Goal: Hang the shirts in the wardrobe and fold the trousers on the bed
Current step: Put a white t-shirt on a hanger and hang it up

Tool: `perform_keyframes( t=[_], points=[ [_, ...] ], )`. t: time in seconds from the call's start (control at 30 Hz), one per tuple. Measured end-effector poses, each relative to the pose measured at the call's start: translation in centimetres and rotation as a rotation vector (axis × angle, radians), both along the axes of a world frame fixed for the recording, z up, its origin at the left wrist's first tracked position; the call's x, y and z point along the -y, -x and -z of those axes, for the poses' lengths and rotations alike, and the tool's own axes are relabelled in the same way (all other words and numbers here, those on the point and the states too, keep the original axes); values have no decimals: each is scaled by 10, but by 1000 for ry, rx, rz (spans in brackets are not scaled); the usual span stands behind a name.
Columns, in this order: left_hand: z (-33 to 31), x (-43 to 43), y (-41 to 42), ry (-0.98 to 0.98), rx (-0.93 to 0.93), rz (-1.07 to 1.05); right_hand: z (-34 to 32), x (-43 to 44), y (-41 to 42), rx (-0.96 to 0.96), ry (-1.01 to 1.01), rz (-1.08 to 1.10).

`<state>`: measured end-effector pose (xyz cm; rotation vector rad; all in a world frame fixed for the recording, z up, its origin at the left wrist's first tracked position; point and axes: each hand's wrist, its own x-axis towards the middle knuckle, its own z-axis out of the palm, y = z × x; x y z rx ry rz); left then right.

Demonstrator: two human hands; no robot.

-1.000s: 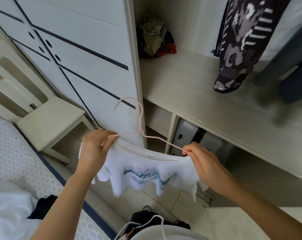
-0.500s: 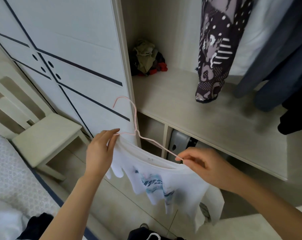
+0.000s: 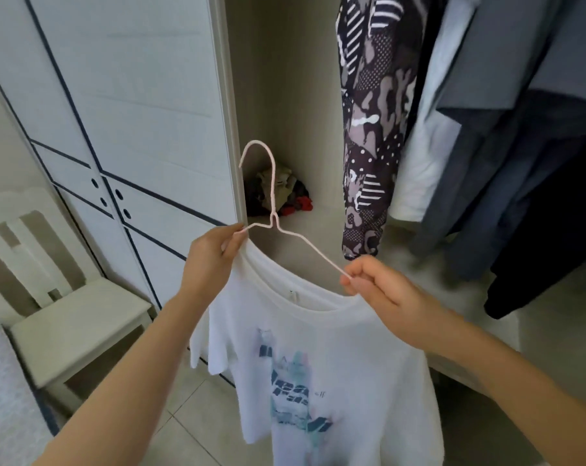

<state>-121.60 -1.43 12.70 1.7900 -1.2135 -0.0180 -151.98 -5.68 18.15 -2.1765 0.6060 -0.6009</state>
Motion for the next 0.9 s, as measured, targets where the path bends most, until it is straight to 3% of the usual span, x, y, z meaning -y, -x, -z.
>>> perform_keyframes(
  t=[0.27, 0.43, 0.6, 0.9],
  points=[
    [-77, 26, 24, 232, -17, -128, -77, -3, 7, 202, 39, 77],
    [-129, 40, 38, 316, -50, -24, -140, -6, 18, 368, -26, 114],
    [-178, 54, 55, 293, 31, 174, -197, -4, 17, 500, -120, 225],
    [-236, 70, 69, 156, 93, 360, -265, 3, -23, 562, -105, 320]
  ],
)
